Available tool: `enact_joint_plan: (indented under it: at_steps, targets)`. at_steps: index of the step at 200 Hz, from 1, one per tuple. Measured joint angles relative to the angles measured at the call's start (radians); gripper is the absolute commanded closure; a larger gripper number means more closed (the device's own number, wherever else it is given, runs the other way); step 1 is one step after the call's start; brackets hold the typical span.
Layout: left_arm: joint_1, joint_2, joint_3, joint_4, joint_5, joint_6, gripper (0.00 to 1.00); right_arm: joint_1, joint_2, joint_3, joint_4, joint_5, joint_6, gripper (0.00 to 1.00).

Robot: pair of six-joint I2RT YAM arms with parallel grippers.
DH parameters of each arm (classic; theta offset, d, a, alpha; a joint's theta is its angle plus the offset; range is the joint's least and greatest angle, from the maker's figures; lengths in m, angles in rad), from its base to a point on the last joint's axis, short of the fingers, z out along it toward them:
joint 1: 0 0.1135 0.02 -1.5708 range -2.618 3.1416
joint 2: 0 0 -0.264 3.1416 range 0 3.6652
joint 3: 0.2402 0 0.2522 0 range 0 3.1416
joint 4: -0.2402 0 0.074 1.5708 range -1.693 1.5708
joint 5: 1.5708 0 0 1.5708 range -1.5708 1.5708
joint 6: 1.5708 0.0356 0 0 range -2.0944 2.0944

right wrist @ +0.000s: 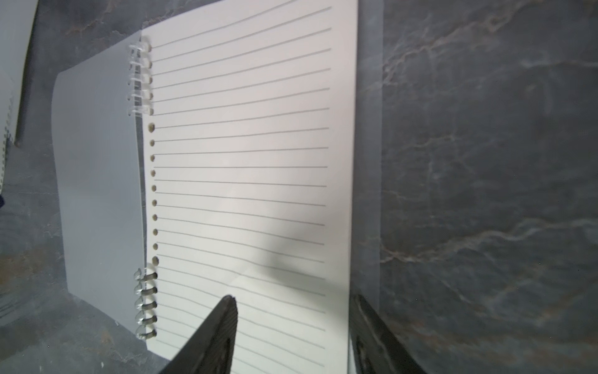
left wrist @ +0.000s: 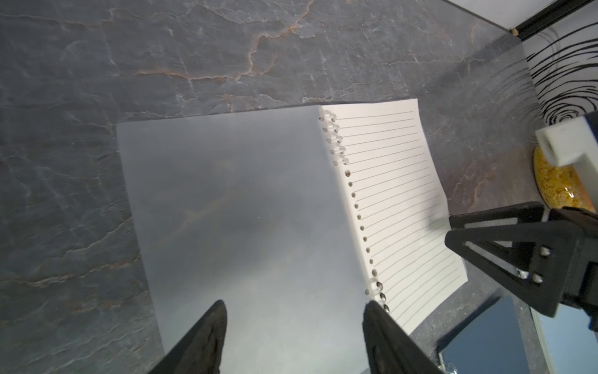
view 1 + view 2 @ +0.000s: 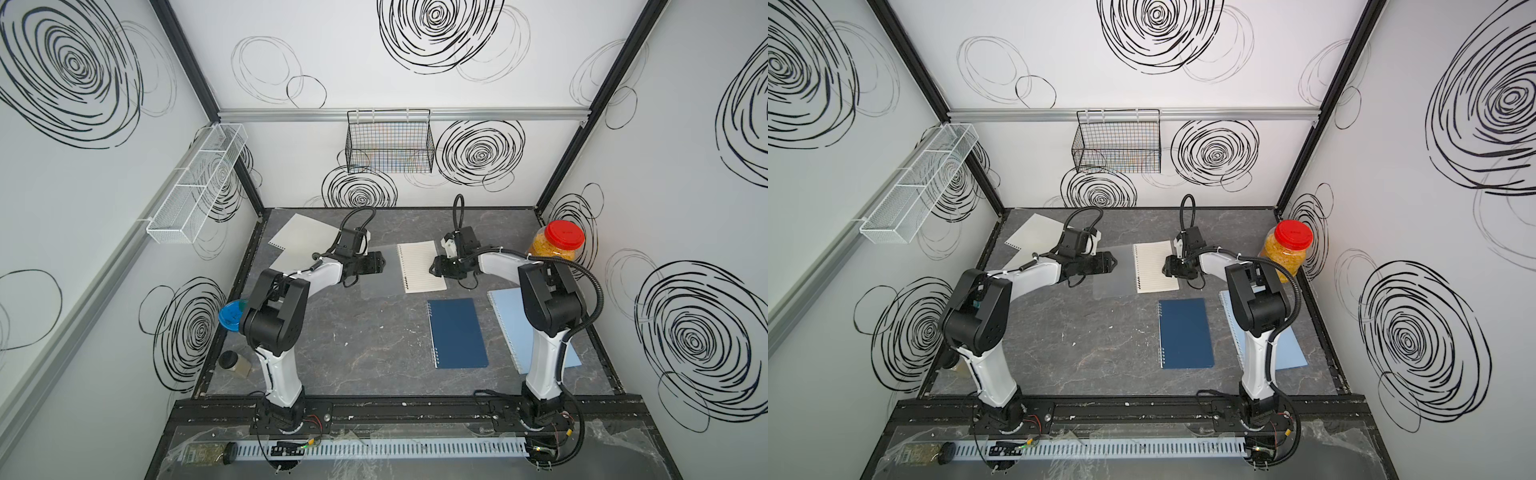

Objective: Tear off pages from different notebooks
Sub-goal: Adjust the notebook at the center of the board.

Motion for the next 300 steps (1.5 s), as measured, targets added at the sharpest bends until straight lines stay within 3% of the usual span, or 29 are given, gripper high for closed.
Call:
enact_joint_plan:
  at_steps: [92,161,214,300]
  targets:
    - [-0.131,0.135,0.195,-0.135,-0.023,0.098,0.24,0.129,-0.119,-0.237,0.209,-0.172,0.161,0.42]
    - [-0.283,0.229,0.372,-0.269,-0.124,0.216,0.19,-0.027,-0.275,-0.282,0.235,-0.15,0.174,0.41]
    - [-0.361,0.327,0.509,-0.393,-0.275,0.297,0.18,-0.055,-0.312,-0.327,0.235,-0.127,0.167,0.41]
    - [-0.409,0.444,0.657,-0.493,-0.342,0.337,0.25,-0.098,-0.346,-0.391,0.24,-0.119,0.167,0.41]
